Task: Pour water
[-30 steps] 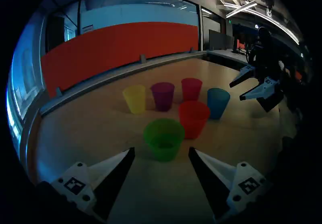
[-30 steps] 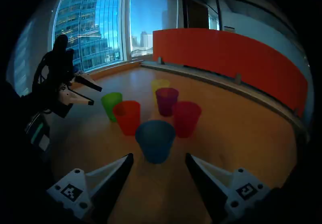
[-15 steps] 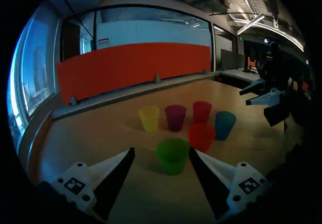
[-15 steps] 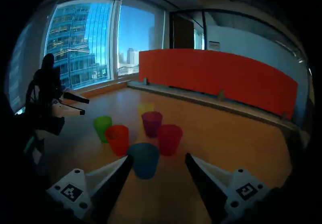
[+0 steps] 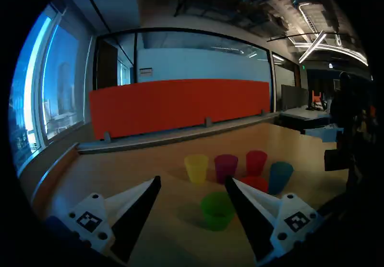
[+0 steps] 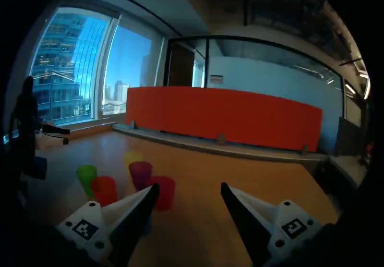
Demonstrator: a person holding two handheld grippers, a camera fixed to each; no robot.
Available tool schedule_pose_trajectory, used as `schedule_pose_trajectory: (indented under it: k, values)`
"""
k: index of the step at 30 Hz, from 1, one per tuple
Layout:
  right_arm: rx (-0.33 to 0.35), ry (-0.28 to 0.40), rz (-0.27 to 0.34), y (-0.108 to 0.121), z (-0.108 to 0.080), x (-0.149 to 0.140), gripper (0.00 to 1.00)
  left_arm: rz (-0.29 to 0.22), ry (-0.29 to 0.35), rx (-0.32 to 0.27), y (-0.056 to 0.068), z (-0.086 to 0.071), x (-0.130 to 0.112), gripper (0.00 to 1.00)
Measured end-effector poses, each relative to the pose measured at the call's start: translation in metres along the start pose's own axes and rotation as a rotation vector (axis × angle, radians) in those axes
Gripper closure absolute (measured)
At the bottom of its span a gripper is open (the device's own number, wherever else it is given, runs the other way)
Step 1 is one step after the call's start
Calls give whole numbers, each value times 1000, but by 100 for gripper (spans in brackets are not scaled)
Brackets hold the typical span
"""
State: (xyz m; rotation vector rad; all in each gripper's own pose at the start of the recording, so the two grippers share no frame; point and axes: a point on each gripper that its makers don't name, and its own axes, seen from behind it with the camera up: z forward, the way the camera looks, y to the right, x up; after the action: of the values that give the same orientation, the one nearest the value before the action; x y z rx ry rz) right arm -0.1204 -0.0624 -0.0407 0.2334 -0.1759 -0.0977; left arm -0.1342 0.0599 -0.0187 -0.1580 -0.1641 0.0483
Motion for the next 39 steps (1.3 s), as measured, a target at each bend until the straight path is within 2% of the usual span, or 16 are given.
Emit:
schedule_pose_trajectory:
  k: [9,18,22,30,39]
  values:
    - [-176,128,32,34,-3,24,1,-37,118,93,-9,-11,28,0]
    - [-268,167,73,48,-11,26,1,-90,155,177,-23,-12,29,1]
    - [-276,168,73,45,-11,25,1,-91,158,197,-28,-11,28,1]
    - [-272,159,78,41,-7,24,1,-43,177,252,-40,-12,35,1]
    - [-262,131,104,39,0,21,1,-24,195,317,-50,-15,24,0]
